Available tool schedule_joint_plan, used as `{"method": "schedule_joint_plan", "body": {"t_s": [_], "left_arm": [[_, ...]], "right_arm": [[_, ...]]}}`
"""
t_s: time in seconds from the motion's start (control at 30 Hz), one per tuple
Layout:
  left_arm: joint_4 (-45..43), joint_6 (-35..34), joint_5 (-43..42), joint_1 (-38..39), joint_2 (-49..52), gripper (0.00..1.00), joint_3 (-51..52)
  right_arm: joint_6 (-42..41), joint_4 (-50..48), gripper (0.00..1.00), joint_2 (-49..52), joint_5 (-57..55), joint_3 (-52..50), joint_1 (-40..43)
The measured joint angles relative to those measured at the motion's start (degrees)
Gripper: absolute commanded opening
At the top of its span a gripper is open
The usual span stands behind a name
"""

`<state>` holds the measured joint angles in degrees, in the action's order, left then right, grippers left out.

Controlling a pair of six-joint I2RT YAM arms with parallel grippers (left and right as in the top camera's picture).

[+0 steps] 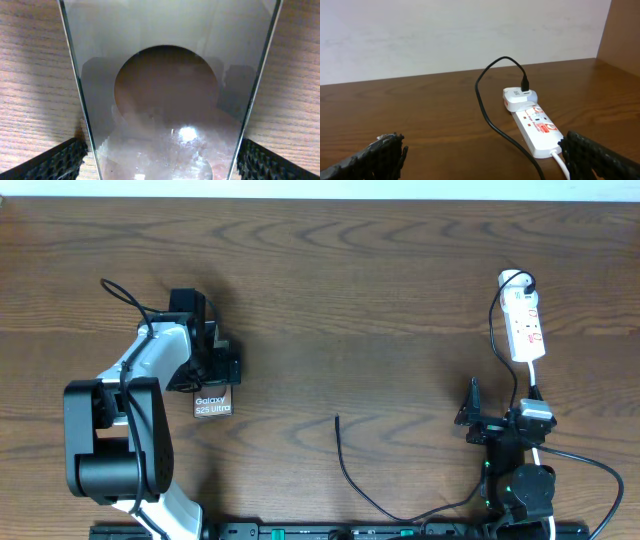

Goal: Plug charger to phone and switch on socket
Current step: 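Lower the left gripper and close it on the phone's long edges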

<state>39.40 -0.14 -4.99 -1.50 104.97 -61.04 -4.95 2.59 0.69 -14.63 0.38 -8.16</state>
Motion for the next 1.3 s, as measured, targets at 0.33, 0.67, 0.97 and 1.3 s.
{"method": "schedule_joint_plan", "body": {"t_s": [0.33, 0.67, 0.97, 1.3], "left_arm": [[-0.55, 0.02, -0.07, 0.0, -0.02, 0.98, 0.0], [-0.94, 0.68, -0.07, 0.0, -0.02, 0.98, 0.04], [-2.45, 1.46, 0.04, 0.0, -0.81, 0.98, 1.27], [-2.69, 1.55, 0.22, 0.04, -0.94, 0.98, 1.51]], "right_arm": [[0.0, 0.0, 0.99, 0.0, 0.0, 0.0, 0.0], [0.0, -0.02, 0.99, 0.0, 0.0, 0.0, 0.0], [0.0, 0.0, 0.99, 0.0, 0.0, 0.0, 0.0], [0.0, -0.02, 0.99, 0.0, 0.0, 0.0, 0.0]]}}
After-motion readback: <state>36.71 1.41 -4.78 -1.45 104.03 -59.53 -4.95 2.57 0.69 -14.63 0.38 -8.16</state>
